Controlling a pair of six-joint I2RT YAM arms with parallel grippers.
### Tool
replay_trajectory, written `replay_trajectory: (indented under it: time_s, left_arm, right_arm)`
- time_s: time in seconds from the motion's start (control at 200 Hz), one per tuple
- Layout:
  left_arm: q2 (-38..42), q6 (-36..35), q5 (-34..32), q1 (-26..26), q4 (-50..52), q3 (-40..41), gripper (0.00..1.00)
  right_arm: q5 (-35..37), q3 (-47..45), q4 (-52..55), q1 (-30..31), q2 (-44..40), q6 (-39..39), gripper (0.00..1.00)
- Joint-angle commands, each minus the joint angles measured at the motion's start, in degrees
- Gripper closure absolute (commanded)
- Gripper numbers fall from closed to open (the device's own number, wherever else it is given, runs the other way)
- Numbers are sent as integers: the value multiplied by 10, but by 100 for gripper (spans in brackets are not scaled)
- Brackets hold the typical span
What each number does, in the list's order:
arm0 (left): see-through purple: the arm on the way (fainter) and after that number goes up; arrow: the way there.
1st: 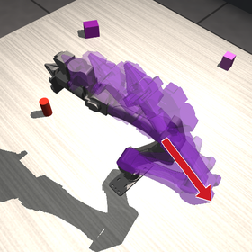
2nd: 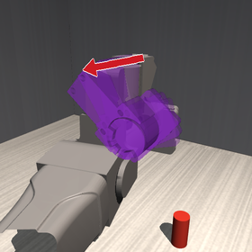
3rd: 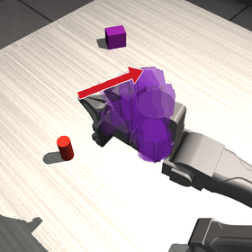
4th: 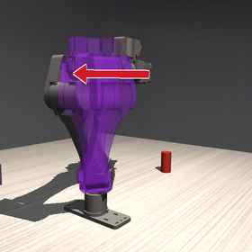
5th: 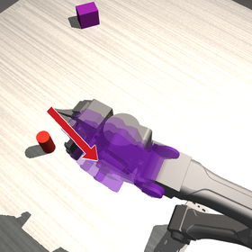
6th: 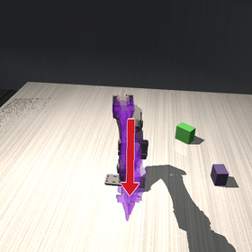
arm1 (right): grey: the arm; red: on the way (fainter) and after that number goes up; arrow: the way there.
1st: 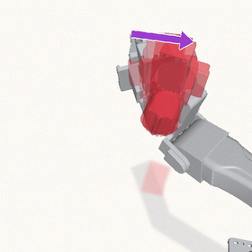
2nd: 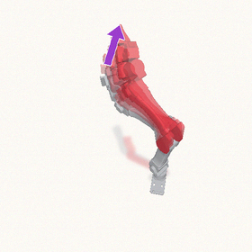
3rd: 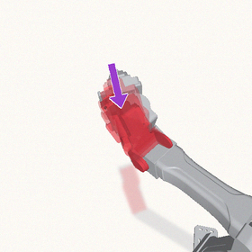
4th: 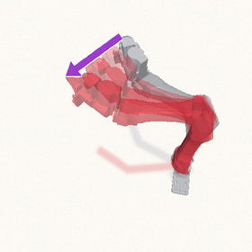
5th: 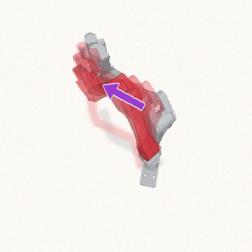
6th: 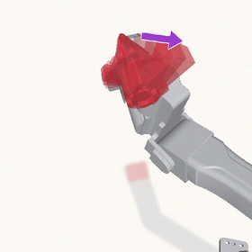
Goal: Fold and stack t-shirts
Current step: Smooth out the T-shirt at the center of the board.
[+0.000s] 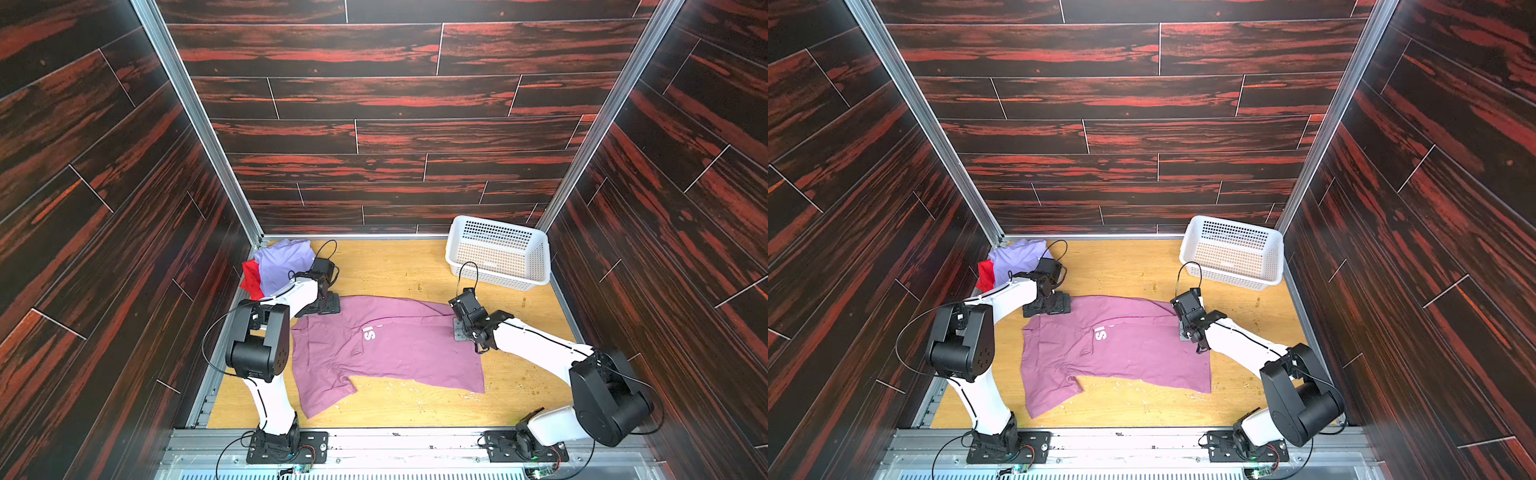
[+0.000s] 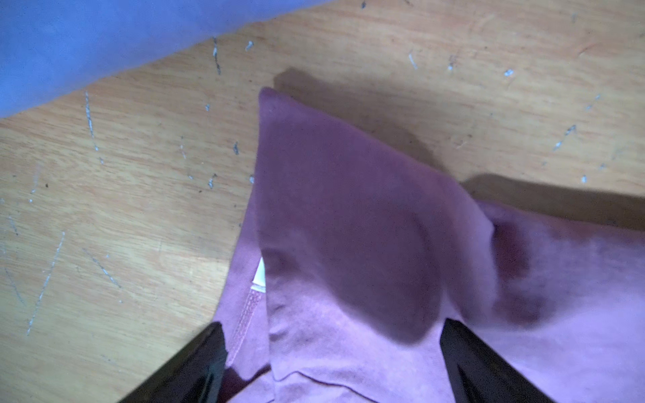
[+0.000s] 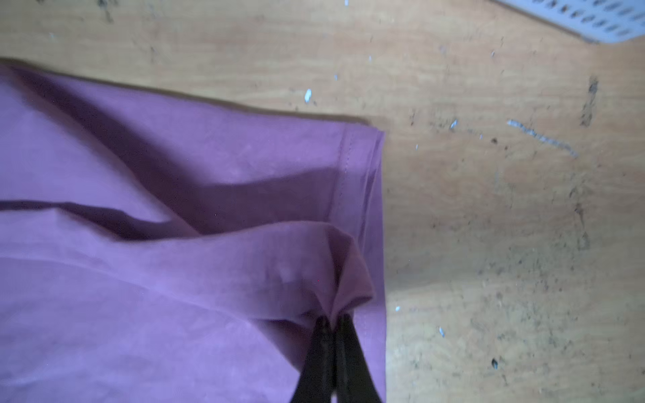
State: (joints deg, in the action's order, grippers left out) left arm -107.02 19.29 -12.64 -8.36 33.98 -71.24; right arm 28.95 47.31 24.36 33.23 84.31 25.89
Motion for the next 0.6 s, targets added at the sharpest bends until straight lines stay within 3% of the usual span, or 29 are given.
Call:
replay_trajectory:
  time_s: [0.0, 0.205, 0.281, 0.326, 0.596]
  left_arm:
    - [10, -4, 0, 6, 12, -18, 0]
    - [13, -4, 2, 9, 18, -28, 0]
    - [16, -4, 3, 9, 19, -30, 0]
    - [18, -4, 4, 9, 20, -30, 0]
    - [28, -4, 12, 9, 22, -24, 0]
  right_arm:
    - [-14, -18, 51, 7, 3, 9, 92]
    - [2, -49, 57, 15, 44, 45, 55]
    - [31, -42, 69, 24, 51, 69, 30]
    - [55, -28, 83, 34, 45, 84, 21]
    - [53, 47, 41, 40, -44, 56, 13]
